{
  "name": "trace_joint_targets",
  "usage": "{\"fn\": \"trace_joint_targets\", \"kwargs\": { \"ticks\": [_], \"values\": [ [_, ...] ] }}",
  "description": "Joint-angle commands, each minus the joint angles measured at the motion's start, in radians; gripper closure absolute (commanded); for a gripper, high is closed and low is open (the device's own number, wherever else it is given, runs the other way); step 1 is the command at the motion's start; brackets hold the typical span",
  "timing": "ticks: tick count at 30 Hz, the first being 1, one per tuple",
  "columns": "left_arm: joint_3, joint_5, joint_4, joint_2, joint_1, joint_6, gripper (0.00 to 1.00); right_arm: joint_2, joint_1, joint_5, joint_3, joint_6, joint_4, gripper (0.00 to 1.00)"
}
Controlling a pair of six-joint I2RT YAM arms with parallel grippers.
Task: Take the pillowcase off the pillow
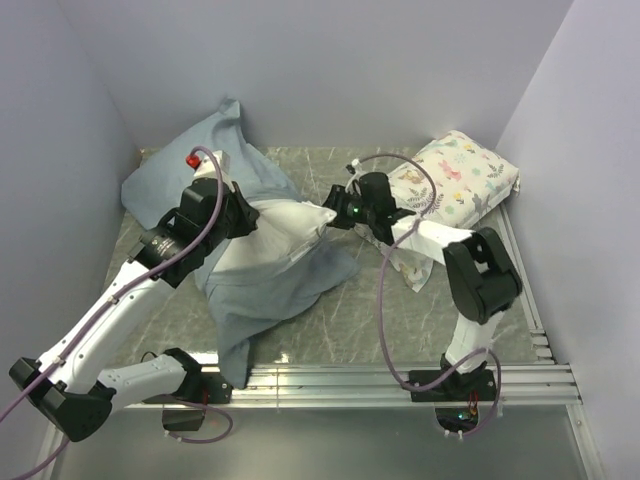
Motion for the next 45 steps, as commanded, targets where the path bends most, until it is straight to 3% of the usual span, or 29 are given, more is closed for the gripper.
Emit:
{"fn": "trace_joint_targets", "kwargs": {
  "ticks": [1,3,9,16,20,28,29,32,33,36,45],
  "values": [
    [0.085,-0.107,0.241,0.000,-0.008,-0.106,1.00,-0.212,-0.020,0.056,-0.045,-0.014,0.017,0.50],
    [0.094,-0.108,0.267,0.037,-0.011,-0.135,1.00,-0.283,-0.043,0.133,-0.070,-0.016,-0.085,0.37],
    [0.120,-0.150,0.344,0.118,-0.022,-0.175,1.00,-0.545,-0.094,0.179,-0.136,0.020,-0.184,0.27],
    [0.289,-0.190,0.347,0.286,-0.068,-0.137,1.00,-0.705,0.171,0.383,-0.168,-0.030,-0.263,0.25],
    [0.381,-0.181,0.321,0.379,-0.071,-0.108,1.00,-0.671,0.349,0.516,-0.137,-0.063,-0.298,0.23],
    [0.461,-0.170,0.306,0.471,-0.079,-0.093,1.00,-0.497,0.382,0.662,-0.047,-0.057,-0.362,0.20],
    [0.464,-0.173,0.304,0.476,-0.079,-0.090,1.00,-0.490,0.382,0.662,-0.051,-0.059,-0.356,0.22],
    [0.475,-0.190,0.304,0.488,-0.080,-0.076,1.00,-0.492,0.382,0.650,-0.074,-0.057,-0.349,0.46],
    [0.481,-0.206,0.304,0.497,-0.079,-0.070,1.00,-0.498,0.382,0.650,-0.080,-0.060,-0.352,0.72],
    [0.568,-0.228,0.278,0.543,-0.074,-0.041,1.00,-0.570,0.385,0.659,-0.139,-0.063,-0.358,0.98],
    [0.760,-0.204,0.214,0.675,0.005,-0.013,1.00,-0.795,0.397,0.638,-0.415,-0.008,-0.347,1.00]
  ]
}}
